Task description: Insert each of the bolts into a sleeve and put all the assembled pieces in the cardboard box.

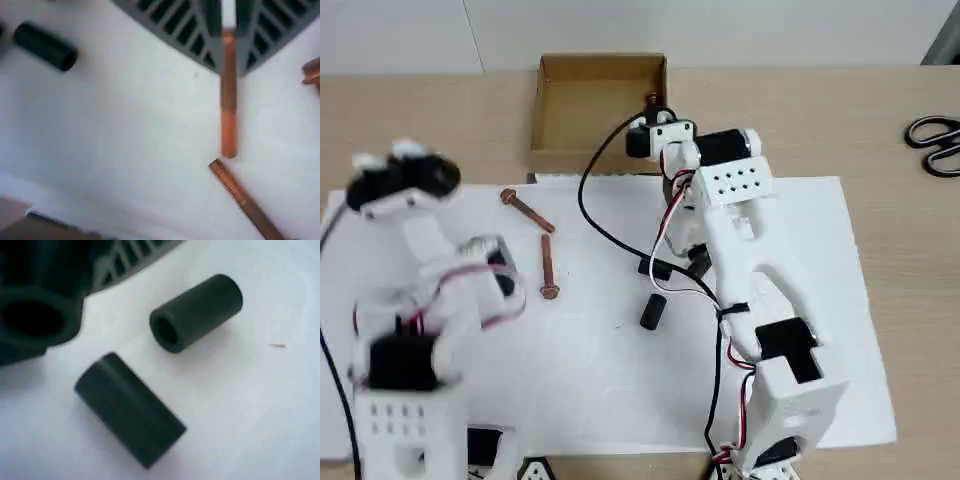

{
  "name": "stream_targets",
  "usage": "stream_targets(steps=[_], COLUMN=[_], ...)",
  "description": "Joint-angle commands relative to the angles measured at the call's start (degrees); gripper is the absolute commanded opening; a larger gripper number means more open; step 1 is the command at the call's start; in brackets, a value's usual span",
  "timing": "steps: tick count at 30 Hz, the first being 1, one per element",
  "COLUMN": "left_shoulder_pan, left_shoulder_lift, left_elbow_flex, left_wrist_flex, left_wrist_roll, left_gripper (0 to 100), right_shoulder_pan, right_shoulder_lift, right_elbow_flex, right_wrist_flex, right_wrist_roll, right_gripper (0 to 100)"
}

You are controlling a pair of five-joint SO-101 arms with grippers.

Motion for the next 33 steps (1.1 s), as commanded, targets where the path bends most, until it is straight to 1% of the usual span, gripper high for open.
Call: stream_targets(steps=[1, 3, 6, 11, 15, 21, 26, 30, 33], left_shoulder_pan=[-0.2, 0.2, -0.2, -0.2, -0.2, -0.3, -3.1, -5.6, -5.9], left_shoulder_lift=[8.9, 12.5, 17.1, 24.6, 31.2, 41.2, 50.2, 56.2, 60.3], left_elbow_flex=[-9.5, -11.1, -11.4, -11.6, -11.7, -18.4, -26.1, -31.3, -33.9], left_wrist_flex=[-0.4, -1.0, -4.4, -11.9, -15.8, -16.4, -16.2, -15.6, -13.0], left_wrist_roll=[5.5, 9.7, 14.2, 19.1, 21.0, 21.9, 21.9, 21.7, 21.7], left_gripper=[1, 1, 1, 1, 1, 2, 11, 11, 11], right_shoulder_pan=[1.9, 2.9, 4.5, 7.3, 9.0, 10.4, 10.7, 10.7, 10.8], right_shoulder_lift=[-5.0, -6.1, -7.9, -9.4, -9.5, -9.5, -9.5, -9.5, -9.5], right_elbow_flex=[3.0, 5.8, 10.0, 14.9, 17.2, 17.8, 17.8, 17.8, 17.8], right_wrist_flex=[0.7, 0.7, 0.4, 0.3, 0.2, 0.1, 0.1, 0.1, 0.1], right_wrist_roll=[-2.3, -4.4, -5.5, -6.5, -6.6, -6.6, -6.7, -6.7, -6.7], right_gripper=[0.3, 0.3, 0.4, 0.6, 0.6, 0.6, 0.7, 0.7, 0.7])
